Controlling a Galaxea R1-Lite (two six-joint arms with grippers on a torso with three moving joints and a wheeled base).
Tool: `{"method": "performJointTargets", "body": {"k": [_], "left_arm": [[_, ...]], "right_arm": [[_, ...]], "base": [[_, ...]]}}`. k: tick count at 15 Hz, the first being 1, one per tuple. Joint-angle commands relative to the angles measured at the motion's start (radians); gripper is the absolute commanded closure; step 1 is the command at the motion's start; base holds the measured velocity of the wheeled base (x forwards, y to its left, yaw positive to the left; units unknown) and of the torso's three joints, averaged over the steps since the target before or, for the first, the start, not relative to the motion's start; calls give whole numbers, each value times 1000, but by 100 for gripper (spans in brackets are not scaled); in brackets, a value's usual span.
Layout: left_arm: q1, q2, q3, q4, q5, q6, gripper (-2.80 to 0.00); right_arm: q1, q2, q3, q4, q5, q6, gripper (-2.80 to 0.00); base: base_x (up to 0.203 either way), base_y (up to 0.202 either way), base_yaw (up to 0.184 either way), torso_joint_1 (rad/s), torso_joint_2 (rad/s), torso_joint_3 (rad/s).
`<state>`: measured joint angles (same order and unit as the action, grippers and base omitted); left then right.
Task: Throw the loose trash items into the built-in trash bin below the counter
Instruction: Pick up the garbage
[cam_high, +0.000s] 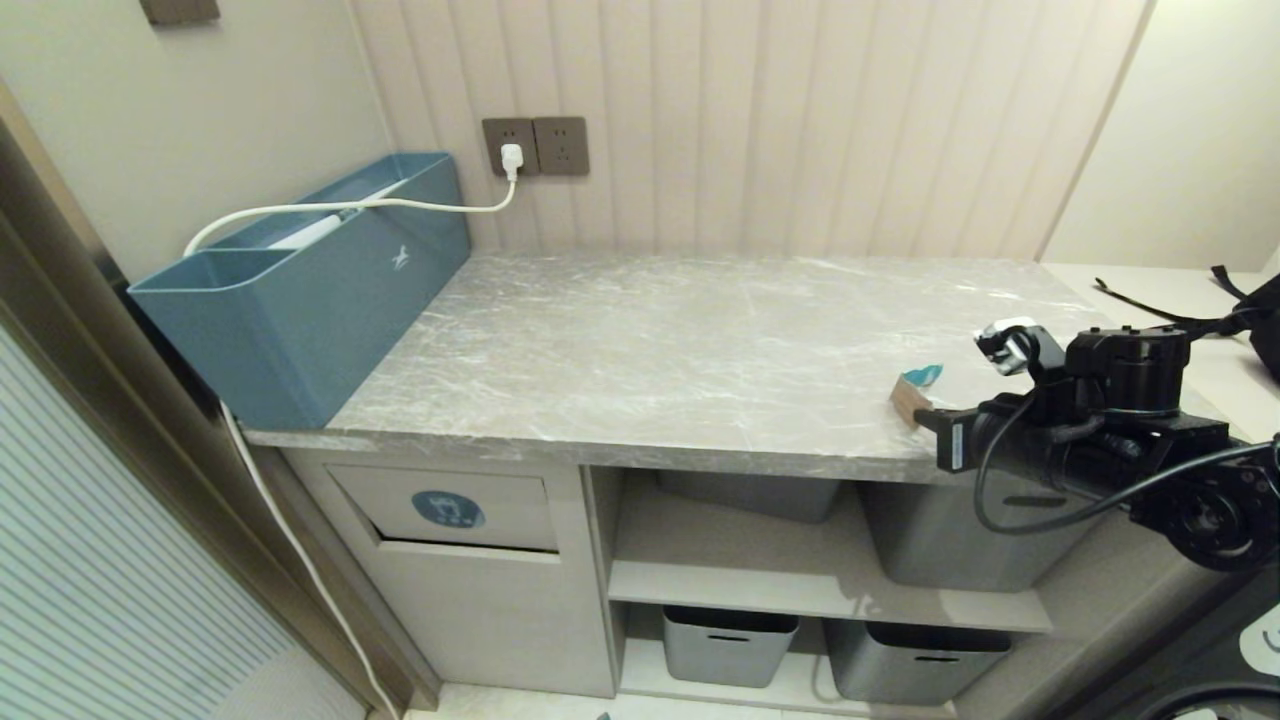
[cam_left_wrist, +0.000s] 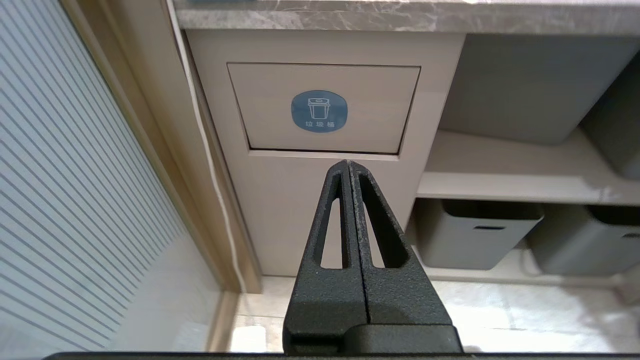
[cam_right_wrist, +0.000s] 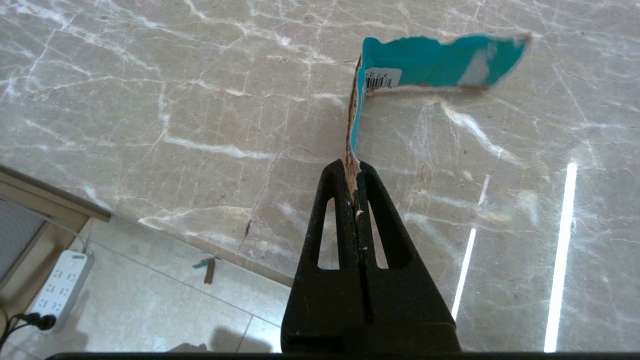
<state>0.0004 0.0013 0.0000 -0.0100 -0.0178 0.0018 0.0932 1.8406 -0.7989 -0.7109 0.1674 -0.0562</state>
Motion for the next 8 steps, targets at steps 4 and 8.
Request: {"method": "performJointTargets", "body": {"k": [4,8], "left_arm": [[0,2,3,-10,21,-72,0],[-1,77,-132,-13,-39,-79,0]], "right_arm": [[33,-78,-1,-11,19,30,0],[222,-218,-27,-93,182,239,0]], "base": [[0,0,0,0,0,0],[0,0,0,0,0,0]]}}
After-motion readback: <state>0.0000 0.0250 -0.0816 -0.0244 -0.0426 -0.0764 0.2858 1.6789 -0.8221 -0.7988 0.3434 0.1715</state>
